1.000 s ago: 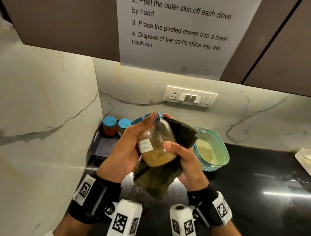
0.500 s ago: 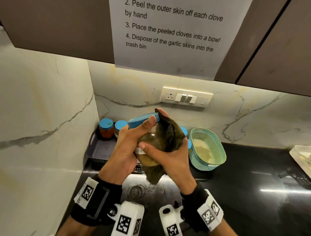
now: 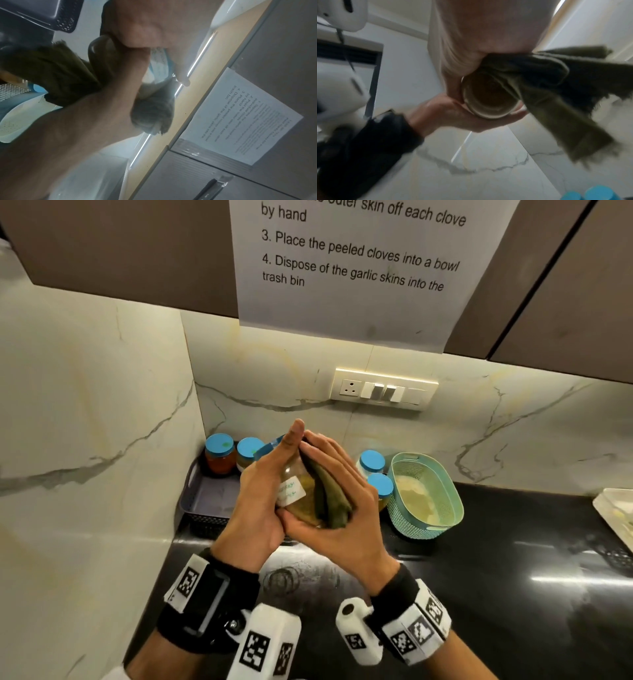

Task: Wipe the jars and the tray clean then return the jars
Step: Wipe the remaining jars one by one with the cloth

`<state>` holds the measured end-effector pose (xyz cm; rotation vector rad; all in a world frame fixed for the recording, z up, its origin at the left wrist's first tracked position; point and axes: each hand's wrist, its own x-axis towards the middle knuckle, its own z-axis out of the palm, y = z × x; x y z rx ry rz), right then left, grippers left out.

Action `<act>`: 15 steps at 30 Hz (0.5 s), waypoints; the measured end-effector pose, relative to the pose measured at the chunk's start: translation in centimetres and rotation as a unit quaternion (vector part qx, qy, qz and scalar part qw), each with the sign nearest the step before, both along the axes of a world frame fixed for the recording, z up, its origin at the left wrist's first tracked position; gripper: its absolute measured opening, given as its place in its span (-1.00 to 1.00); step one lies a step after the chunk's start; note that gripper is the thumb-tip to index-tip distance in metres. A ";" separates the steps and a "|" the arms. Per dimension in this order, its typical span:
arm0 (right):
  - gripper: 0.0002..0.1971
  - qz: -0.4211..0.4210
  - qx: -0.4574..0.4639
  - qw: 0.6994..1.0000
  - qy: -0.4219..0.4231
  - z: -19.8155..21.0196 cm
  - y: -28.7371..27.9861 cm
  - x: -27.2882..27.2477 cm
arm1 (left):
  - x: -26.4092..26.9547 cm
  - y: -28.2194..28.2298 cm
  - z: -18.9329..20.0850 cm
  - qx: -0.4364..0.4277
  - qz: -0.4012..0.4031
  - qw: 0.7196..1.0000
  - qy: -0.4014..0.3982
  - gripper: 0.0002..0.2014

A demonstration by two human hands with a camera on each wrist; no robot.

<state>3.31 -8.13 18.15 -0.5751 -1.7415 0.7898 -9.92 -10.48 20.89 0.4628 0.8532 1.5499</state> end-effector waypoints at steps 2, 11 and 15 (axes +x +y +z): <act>-0.20 0.057 -0.095 0.993 0.047 0.6 0.3 0.6 | 0.1 0.0 -0.2 0.003 -0.006 1.000 0.027 -0.21; -0.22 0.092 -0.239 0.955 0.150 2.1 -0.6 0.3 | -0.8 0.4 1.2 0.032 -0.080 0.994 0.066 -0.68; -0.22 0.008 -0.009 0.997 0.075 1.2 -0.8 -0.6 | -0.6 0.3 1.3 0.042 -0.058 0.996 0.051 -0.79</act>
